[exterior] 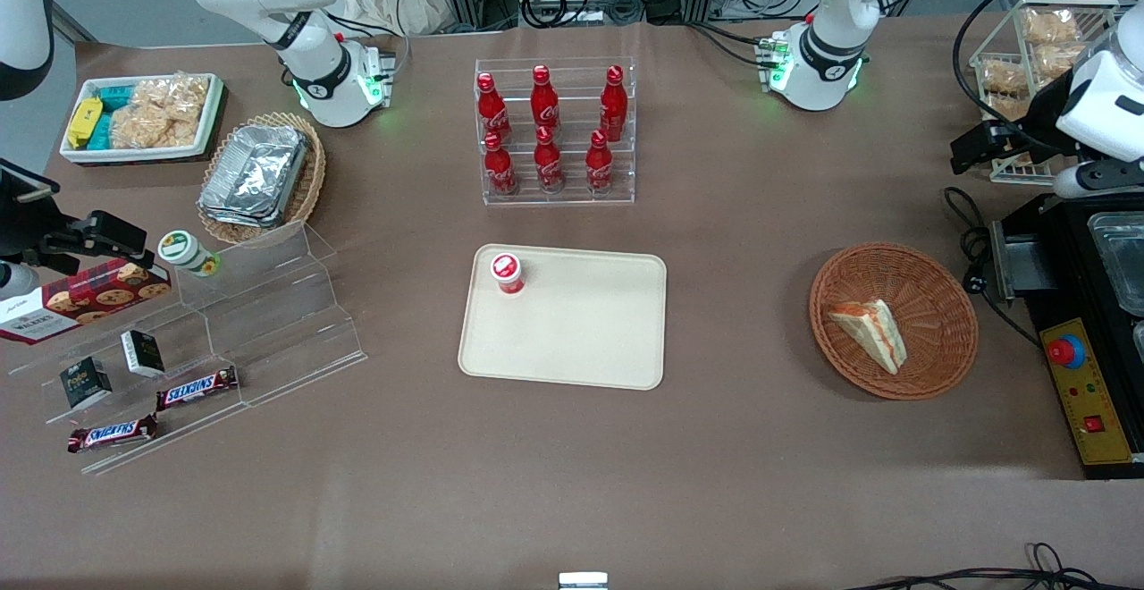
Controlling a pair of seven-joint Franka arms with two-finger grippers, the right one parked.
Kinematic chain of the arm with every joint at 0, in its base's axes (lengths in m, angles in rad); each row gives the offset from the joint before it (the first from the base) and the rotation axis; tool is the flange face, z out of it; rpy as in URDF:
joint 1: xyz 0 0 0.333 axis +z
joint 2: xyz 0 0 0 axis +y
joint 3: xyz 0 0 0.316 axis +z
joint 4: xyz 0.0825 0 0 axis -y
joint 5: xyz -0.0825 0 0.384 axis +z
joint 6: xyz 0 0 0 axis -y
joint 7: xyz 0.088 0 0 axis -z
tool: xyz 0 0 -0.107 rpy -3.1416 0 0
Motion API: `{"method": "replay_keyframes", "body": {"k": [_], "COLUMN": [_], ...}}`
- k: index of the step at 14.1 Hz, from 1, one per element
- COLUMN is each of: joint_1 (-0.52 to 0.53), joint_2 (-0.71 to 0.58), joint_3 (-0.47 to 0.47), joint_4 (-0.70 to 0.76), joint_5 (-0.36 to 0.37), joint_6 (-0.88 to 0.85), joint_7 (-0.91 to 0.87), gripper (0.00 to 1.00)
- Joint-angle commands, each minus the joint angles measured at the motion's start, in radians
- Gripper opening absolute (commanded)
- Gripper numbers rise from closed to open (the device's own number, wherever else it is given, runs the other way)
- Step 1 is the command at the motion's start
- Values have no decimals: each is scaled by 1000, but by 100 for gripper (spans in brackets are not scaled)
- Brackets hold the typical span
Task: Place sandwich from basket to tray
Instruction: 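Move the left gripper over the sandwich in the wicker basket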
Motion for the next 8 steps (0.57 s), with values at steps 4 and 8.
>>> {"method": "replay_keyframes", "body": {"k": [4,8], "joint_1": [-1,7], "joint_2": [1,69], "joint_3": [10,16], "joint_4": [13,11], "joint_5": [2,1], "joint_6": [12,14], "joint_7": [0,-46], "gripper": [100,100]}}
